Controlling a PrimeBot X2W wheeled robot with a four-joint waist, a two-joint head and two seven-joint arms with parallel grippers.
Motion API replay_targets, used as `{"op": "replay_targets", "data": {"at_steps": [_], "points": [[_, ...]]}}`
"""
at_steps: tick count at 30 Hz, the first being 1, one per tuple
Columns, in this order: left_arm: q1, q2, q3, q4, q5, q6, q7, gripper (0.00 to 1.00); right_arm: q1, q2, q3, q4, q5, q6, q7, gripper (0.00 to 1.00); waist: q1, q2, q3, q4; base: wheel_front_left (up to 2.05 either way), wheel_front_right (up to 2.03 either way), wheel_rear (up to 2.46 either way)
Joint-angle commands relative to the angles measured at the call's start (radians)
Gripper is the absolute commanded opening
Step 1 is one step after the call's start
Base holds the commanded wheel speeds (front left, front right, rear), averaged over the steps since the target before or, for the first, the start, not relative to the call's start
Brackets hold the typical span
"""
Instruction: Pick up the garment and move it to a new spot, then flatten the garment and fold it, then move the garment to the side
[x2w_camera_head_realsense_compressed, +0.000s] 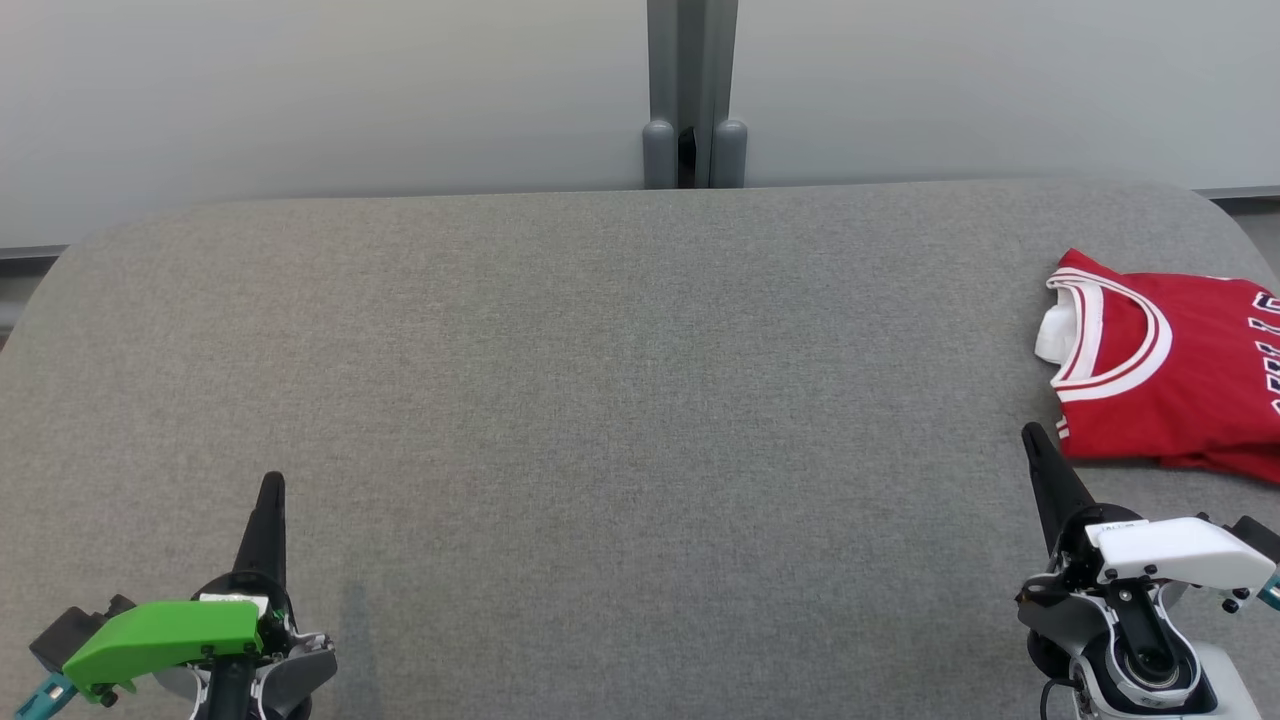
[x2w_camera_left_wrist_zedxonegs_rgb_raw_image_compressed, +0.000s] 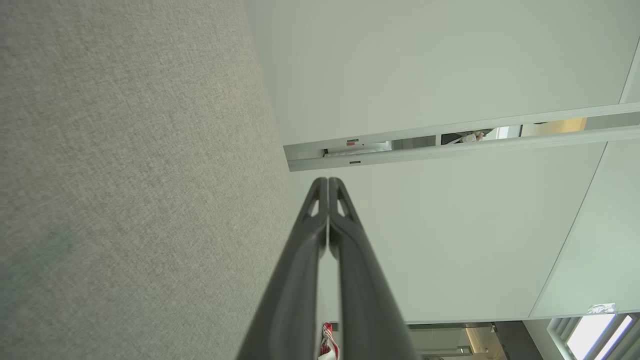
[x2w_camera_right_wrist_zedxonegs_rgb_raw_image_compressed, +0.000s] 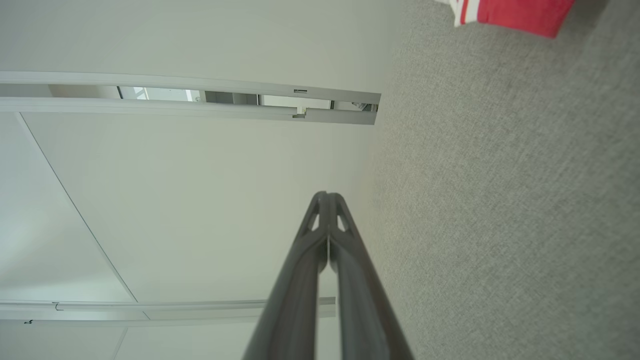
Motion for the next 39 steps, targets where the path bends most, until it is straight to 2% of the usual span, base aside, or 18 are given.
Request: {"op": "replay_targets", "data": {"at_steps": [1,17,39], "points": [[-0.019,0.008,0.006,-0.008,-0.021,-0.005,0.005,0.0,0.014,-0.005,-0.004,-0.01,0.023,0.0,0.008,0.0,0.0,0.0,0.0,0.0,0.0,0.0,0.0],[-0.023,0.009,0.013,-0.015,-0.124,-0.011,0.034,0.0,0.019,-0.005,-0.015,-0.028,0.127,0.0,0.035,0.0,0.0,0.0,-0.003,-0.002,0.0,0.0,0.0],[-0.021,0.009,0.013,-0.014,-0.121,-0.011,0.034,0.0,0.019,-0.005,-0.014,-0.028,0.125,0.0,0.034,0.0,0.0,0.0,-0.003,-0.002,0.0,0.0,0.0]]}}
